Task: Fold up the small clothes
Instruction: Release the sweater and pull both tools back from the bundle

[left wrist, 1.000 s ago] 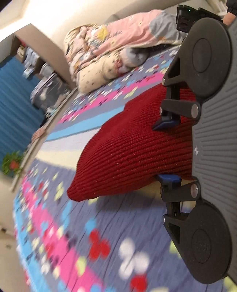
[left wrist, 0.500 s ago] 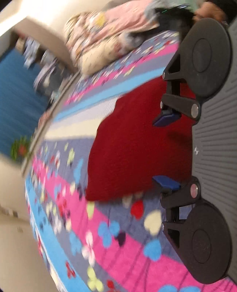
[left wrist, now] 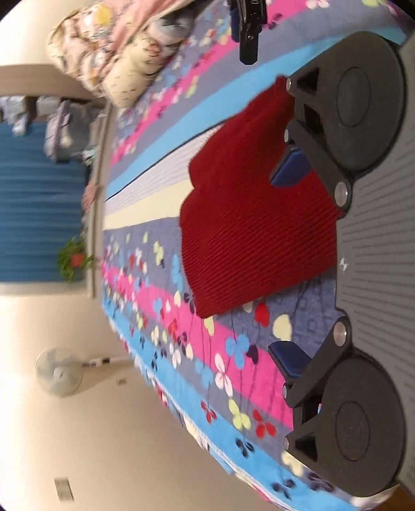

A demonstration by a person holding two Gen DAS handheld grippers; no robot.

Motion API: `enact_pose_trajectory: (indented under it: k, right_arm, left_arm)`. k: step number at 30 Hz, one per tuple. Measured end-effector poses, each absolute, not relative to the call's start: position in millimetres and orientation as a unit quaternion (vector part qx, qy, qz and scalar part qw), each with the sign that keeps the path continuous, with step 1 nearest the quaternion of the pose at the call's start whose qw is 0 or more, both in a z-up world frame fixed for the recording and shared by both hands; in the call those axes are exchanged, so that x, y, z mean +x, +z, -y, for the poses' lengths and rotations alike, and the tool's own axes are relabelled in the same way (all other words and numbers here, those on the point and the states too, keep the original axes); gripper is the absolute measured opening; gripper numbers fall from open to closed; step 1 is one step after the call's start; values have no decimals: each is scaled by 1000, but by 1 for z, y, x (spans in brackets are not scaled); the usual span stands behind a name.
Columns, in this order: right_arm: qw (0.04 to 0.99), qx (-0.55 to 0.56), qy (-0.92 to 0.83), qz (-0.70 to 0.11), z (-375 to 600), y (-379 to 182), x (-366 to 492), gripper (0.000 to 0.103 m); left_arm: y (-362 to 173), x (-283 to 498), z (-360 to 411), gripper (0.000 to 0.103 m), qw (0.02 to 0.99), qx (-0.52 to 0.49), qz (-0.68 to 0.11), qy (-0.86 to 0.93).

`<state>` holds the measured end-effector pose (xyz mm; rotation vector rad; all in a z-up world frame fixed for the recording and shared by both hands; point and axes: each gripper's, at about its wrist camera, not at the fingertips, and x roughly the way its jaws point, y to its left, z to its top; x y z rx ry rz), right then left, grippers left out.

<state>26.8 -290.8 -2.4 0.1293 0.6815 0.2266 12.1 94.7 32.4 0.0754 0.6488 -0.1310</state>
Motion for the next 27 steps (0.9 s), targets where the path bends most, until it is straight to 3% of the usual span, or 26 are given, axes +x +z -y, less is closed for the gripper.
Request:
enact_pose_trajectory:
  k: [9,14,27]
  right_arm:
    - [950,79,105,-283,270,16,-45,94]
    - [948,29,107,-298,251,6,-48,94]
    - [942,26,107,-318,240,-10,-22,94]
  left_arm:
    - [19,-55,-67,103,943,-22,-329,-55]
    - [-3,-48,-56,103,929,-17,-369,-38]
    - [-11,-21,-36,103,927,-13,-375,-13]
